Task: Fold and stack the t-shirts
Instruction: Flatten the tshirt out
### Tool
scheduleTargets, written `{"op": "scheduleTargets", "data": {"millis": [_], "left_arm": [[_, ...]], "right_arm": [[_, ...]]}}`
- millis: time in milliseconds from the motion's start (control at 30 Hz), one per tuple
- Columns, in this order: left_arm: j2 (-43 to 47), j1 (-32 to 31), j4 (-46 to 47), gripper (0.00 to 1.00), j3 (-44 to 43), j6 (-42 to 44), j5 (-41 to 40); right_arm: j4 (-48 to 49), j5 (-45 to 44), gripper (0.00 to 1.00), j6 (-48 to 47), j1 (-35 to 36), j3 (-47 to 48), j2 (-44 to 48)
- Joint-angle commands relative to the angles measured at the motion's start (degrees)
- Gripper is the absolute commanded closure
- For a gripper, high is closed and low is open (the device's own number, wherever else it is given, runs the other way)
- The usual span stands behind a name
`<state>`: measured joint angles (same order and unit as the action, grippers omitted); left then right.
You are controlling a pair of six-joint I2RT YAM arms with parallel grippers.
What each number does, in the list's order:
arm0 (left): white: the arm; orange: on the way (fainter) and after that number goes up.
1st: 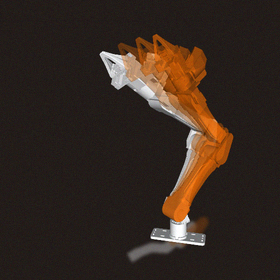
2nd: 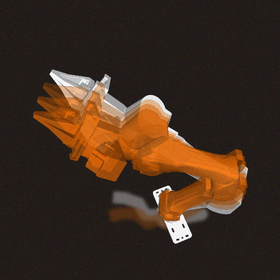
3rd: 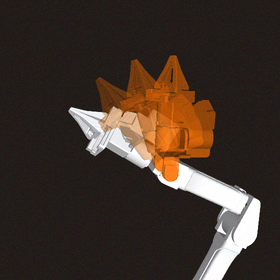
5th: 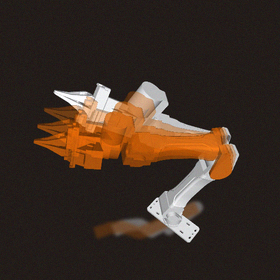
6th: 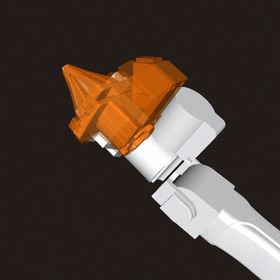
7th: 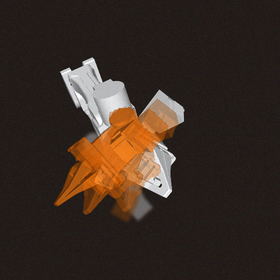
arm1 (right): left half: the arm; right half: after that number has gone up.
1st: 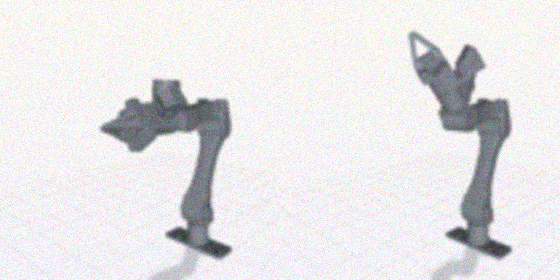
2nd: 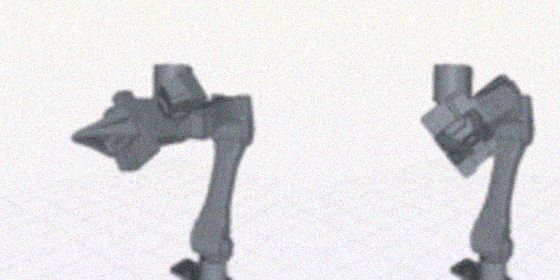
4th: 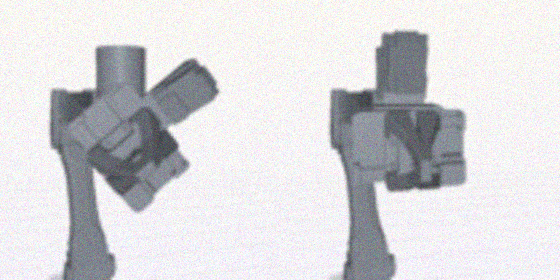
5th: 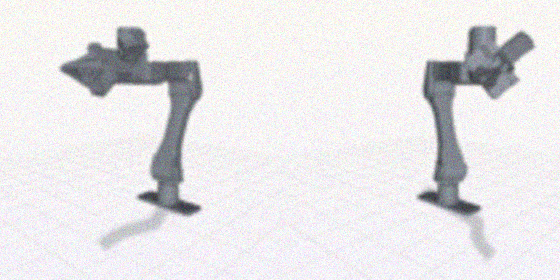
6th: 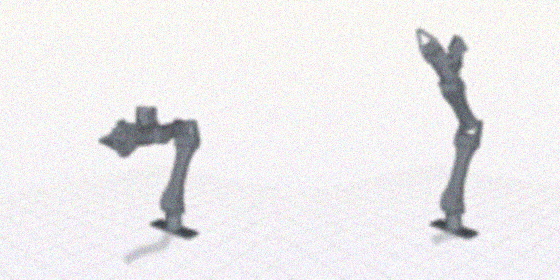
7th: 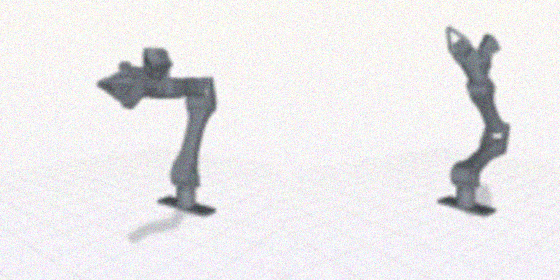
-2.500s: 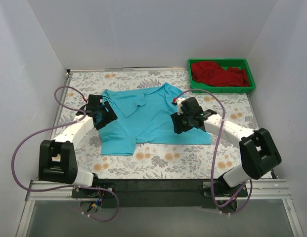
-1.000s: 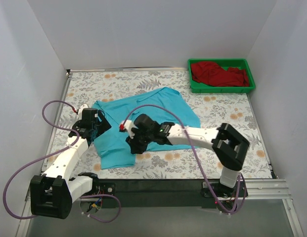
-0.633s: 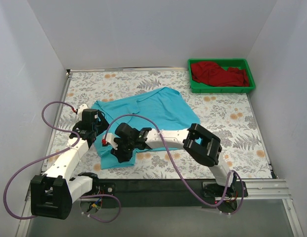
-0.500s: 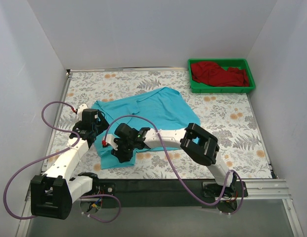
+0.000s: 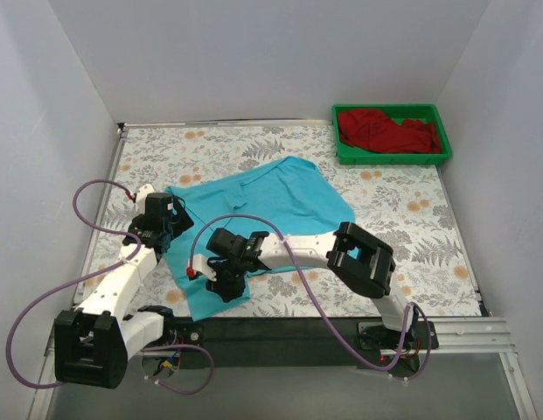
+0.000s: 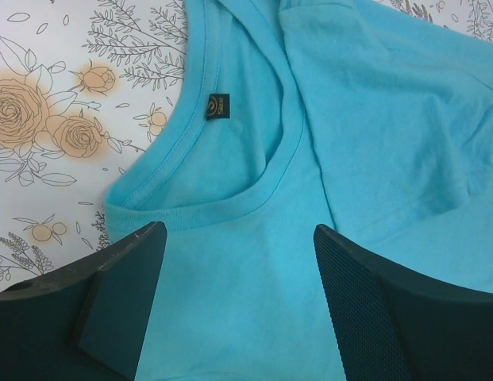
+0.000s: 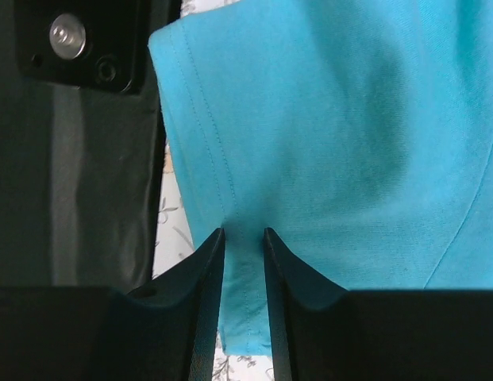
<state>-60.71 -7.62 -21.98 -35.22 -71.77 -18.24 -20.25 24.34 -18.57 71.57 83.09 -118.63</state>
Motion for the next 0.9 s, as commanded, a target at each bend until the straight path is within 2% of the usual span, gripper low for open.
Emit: {"op": "scheduleTargets", "data": {"millis": [0, 300, 433, 633, 867], "left_arm": [[0.06, -0.12, 0.44, 0.3, -0.55, 0.49, -1.45], [-0.81, -0.12, 0.36, 0.3, -0.46, 0.4, -0.92], [-2.83, -0.12, -2.36, 0.31, -0.55, -2.93, 0.74], [-11.88, -0.03, -4.83, 0.4, -2.13, -8.03, 1.36], [-19.62, -0.03, -4.39, 0.48, -5.03, -8.48, 1.1]], "right_arm": [[-8.75, 2.91, 0.71, -2.0, 1.03, -1.27, 0.77], [-13.76, 3.97, 0.71, -5.08, 1.73, 0.41, 0.68], [-13.5, 2.91, 0.7, -5.08, 1.64, 0.23, 1.03], [-13.41, 0.97, 0.7, -5.43, 1.29, 0.85, 0.68], [-14.03, 2.55, 0.69, -7.88, 1.29, -2.75, 3.49]]}}
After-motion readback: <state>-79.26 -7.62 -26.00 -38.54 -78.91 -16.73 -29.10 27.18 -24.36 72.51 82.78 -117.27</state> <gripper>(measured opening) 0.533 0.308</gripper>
